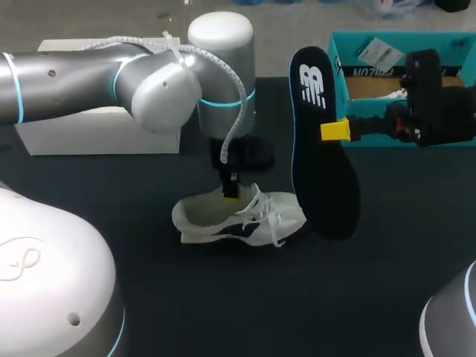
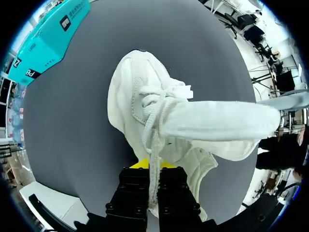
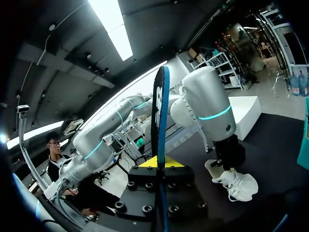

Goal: Take the shoe out of the shoebox, open the shoe tongue, remove and reinsert the insole, then place the shoe into the shoebox

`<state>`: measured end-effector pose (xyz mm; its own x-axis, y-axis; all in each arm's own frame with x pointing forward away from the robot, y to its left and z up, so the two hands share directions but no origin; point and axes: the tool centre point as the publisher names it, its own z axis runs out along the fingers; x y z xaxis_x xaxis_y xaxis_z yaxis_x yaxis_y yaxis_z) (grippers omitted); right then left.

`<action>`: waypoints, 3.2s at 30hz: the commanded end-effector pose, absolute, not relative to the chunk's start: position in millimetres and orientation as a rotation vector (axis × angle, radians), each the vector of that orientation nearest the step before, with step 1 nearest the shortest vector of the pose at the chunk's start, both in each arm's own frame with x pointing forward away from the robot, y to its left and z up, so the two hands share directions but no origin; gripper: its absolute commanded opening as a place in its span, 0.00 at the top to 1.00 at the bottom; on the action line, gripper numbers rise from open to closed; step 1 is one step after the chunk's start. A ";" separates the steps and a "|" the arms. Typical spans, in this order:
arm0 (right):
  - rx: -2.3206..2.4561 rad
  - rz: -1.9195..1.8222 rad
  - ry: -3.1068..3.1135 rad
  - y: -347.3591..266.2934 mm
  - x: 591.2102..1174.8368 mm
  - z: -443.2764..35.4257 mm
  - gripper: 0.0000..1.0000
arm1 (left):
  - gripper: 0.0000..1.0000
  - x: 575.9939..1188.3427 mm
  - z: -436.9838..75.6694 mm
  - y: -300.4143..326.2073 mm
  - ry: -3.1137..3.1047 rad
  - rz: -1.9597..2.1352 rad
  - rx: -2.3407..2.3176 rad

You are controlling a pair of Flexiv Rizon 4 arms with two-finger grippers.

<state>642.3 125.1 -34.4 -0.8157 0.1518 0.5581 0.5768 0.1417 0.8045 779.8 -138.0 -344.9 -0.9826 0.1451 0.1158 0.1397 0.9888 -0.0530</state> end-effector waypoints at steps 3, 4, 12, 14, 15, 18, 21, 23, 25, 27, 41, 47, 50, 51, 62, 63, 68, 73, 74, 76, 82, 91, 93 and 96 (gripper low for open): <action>-0.703 -1.717 -2.082 127.1 643.0 -35.8 1.00 | 1.00 761.2 -314.7 -129.3 -2.063 -0.067 -1.844; -0.703 -1.717 -2.082 127.1 643.0 -35.8 1.00 | 1.00 761.2 -314.7 -129.3 -2.063 -0.067 -1.844; -0.703 -1.717 -2.082 127.1 643.0 -35.8 1.00 | 1.00 761.2 -314.7 -129.3 -2.063 -0.067 -1.844; -0.703 -1.717 -2.082 127.1 643.0 -35.8 1.00 | 1.00 764.0 -318.6 -133.1 -1.917 -0.038 -1.922; -0.703 -1.717 -2.082 127.1 643.0 -35.8 1.00 | 1.00 766.2 -321.0 -135.8 -1.822 0.023 -2.090; -0.703 -1.717 -2.082 127.1 643.0 -35.8 1.00 | 1.00 775.0 -325.4 -128.4 -1.376 0.271 -2.434; -0.703 -1.717 -2.082 127.1 643.0 -35.8 1.00 | 1.00 776.5 -324.7 -126.4 -1.030 0.331 -2.500; -0.703 -1.717 -2.082 127.1 643.0 -35.8 1.00 | 1.00 773.2 -322.0 -125.4 -0.970 0.323 -2.495; -0.703 -1.717 -2.082 127.1 643.0 -35.8 1.00 | 1.00 769.7 -321.1 -126.0 -0.839 0.288 -2.507; -0.703 -1.717 -2.082 127.1 643.0 -35.8 1.00 | 1.00 765.7 -322.2 -129.0 -0.691 0.223 -2.500; -0.703 -1.717 -2.082 127.1 643.0 -35.8 1.00 | 1.00 753.4 -329.1 -146.0 -0.209 -0.155 -2.382; -0.703 -1.717 -2.082 127.1 643.0 -35.8 1.00 | 1.00 761.8 -335.0 -145.4 -0.390 -0.233 -2.290; -0.703 -1.717 -2.082 127.1 643.0 -35.8 1.00 | 1.00 761.4 -331.3 -145.6 -0.502 -0.278 -2.279; -0.703 -1.717 -2.082 127.1 643.0 -35.8 1.00 | 1.00 760.4 -328.6 -146.3 -0.536 -0.308 -2.258; -0.703 -1.717 -2.082 127.1 643.0 -35.8 1.00 | 1.00 751.8 -308.8 -151.4 -0.856 -0.462 -2.129; -0.703 -1.717 -2.082 127.1 643.0 -35.8 1.00 | 1.00 752.0 -308.1 -151.8 -0.875 -0.475 -2.120; -0.703 -1.717 -2.082 127.1 643.0 -35.8 1.00 | 1.00 752.2 -304.2 -153.5 -0.950 -0.486 -2.073; -0.703 -1.717 -2.082 127.1 643.0 -35.8 1.00 | 1.00 753.0 -302.9 -153.9 -1.016 -0.465 -2.063; -0.703 -1.717 -2.082 127.1 643.0 -35.8 1.00 | 1.00 753.2 -302.6 -153.6 -1.033 -0.462 -2.050; -0.703 -1.717 -2.082 127.1 643.0 -35.8 1.00 | 1.00 754.6 -302.5 -153.3 -1.058 -0.456 -2.047; -0.703 -1.717 -2.082 127.1 643.0 -35.8 1.00 | 1.00 759.4 -301.2 -151.1 -1.216 -0.453 -1.983; -0.703 -1.717 -2.082 127.1 643.0 -35.8 1.00 | 1.00 763.1 -304.0 -153.1 -1.267 -0.451 -1.952; -0.703 -1.717 -2.082 127.1 643.0 -35.8 1.00 | 1.00 763.6 -307.4 -155.9 -1.261 -0.457 -1.948; -0.703 -1.717 -2.082 127.1 643.0 -35.8 1.00 | 1.00 764.5 -314.8 -159.6 -1.284 -0.480 -1.903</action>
<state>642.3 125.1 -34.4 -0.8157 0.1519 0.5581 0.5768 0.1417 0.8045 764.1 -151.9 -308.1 0.4297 0.6192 0.6573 0.8976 -0.2131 -0.3860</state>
